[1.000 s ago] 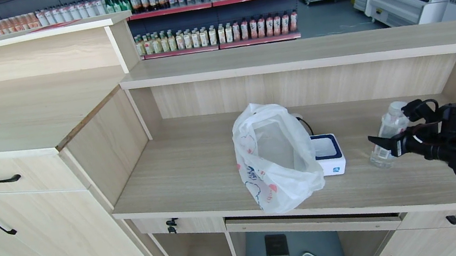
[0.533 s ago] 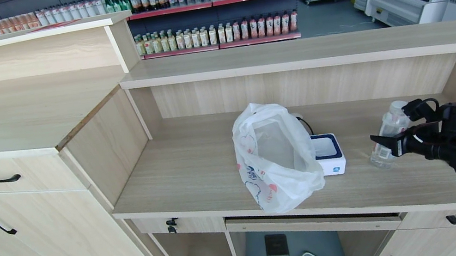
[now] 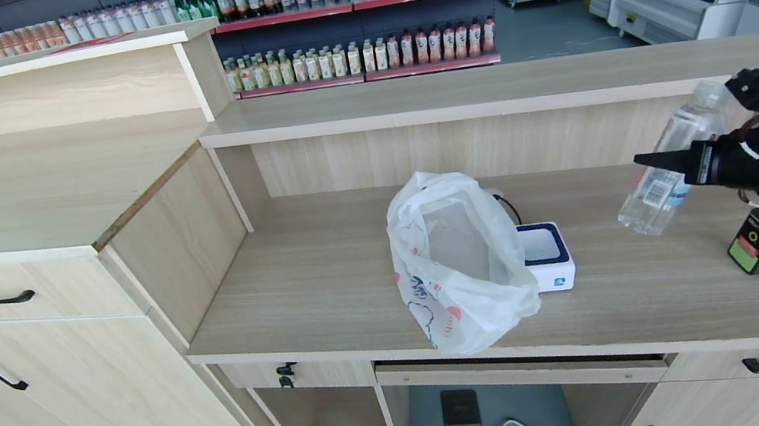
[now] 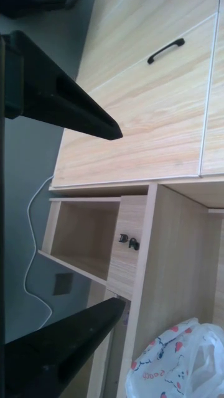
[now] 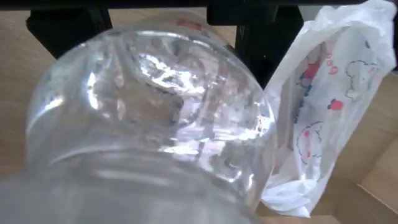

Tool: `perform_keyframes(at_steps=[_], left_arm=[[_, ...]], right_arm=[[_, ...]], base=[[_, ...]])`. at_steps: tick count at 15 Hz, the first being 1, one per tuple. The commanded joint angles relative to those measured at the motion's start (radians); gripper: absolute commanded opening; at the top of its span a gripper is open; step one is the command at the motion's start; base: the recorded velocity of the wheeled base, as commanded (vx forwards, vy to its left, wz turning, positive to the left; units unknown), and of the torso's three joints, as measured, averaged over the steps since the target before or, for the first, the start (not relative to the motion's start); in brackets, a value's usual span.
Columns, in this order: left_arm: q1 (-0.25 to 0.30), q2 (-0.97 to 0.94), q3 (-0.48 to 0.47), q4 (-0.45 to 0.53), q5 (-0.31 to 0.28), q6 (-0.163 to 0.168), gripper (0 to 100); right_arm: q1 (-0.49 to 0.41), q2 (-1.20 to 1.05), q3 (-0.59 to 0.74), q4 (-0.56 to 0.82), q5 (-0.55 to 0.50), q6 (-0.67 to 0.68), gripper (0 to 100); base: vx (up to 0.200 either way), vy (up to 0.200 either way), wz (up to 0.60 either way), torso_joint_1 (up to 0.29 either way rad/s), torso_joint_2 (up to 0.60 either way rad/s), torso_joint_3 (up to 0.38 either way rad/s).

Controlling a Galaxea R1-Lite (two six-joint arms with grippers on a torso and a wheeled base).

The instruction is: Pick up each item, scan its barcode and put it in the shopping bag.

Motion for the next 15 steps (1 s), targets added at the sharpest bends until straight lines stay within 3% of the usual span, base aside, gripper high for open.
perform_keyframes(at_steps=[1,5,9,15], left_arm=[[0.0,0.0,0.0,0.0,0.001,-0.001,100],[0.0,0.0,0.0,0.0,0.001,-0.001,100],[0.0,0.0,0.0,0.0,0.001,-0.001,100],[0.0,0.0,0.0,0.0,0.001,-0.001,100]], right_arm=[[0.099,-0.311,-0.046,0.167,0.106,0.112,0],[0.241,-0.465,-0.095,0.325,0.213,0.113,0],[0.43,-0.554,-0.082,0.42,0.21,0.113,0],[0.702,-0.629,-0.03,0.436,0.061,0.115,0]], base=[[0.0,0.0,0.0,0.0,0.0,0.0],[0.0,0.0,0.0,0.0,0.0,0.0],[0.0,0.0,0.0,0.0,0.0,0.0],[0.0,0.0,0.0,0.0,0.0,0.0]])
